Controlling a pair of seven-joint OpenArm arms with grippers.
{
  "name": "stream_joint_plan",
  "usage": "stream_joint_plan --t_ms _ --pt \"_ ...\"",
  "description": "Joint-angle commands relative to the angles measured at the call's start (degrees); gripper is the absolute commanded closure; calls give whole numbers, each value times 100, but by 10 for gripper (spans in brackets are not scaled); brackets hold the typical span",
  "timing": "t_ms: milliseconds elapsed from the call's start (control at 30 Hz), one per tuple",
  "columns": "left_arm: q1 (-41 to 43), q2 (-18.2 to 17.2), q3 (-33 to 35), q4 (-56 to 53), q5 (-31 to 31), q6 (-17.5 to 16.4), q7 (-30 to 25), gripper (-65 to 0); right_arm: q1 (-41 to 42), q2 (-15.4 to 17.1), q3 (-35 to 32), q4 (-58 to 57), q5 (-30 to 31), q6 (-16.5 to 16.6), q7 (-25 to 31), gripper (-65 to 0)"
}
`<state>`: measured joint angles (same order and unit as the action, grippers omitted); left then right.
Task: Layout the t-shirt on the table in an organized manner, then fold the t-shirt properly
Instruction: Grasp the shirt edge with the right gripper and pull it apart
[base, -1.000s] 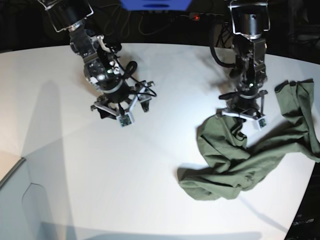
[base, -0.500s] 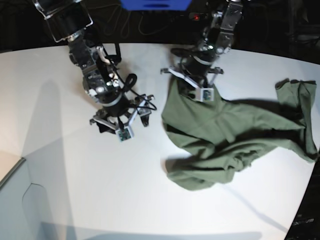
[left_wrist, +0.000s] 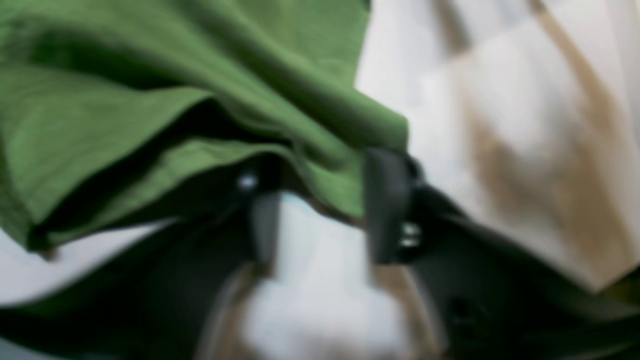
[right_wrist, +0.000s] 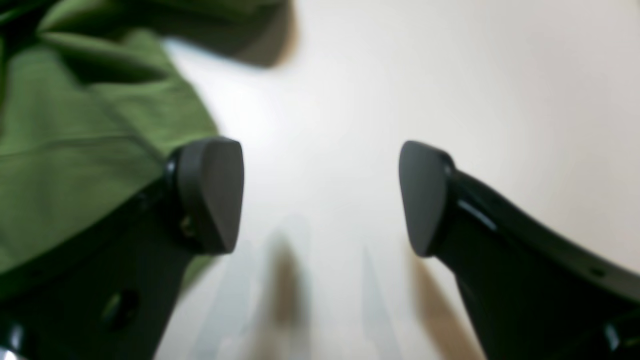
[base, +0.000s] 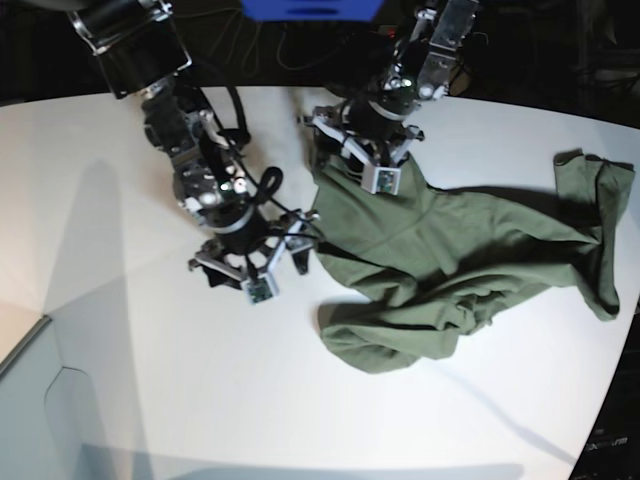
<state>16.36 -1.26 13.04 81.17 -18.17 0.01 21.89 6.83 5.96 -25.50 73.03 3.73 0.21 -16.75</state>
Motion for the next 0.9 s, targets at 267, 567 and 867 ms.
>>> stream_joint_plan --t_ms 267,567,867 --pt "724 -872 -42 1488 28 56 286 -461 69 -20 -523 6 19 28 159 -451" --pt "1261 -1338 -1053 1804 28 21 277 -461 148 -169 -1050 -460 1 28 203 -449" --pt "1401 -1329 -2574 1796 20 12 277 -461 438 -477 -1050 -1295 10 28 212 -448"
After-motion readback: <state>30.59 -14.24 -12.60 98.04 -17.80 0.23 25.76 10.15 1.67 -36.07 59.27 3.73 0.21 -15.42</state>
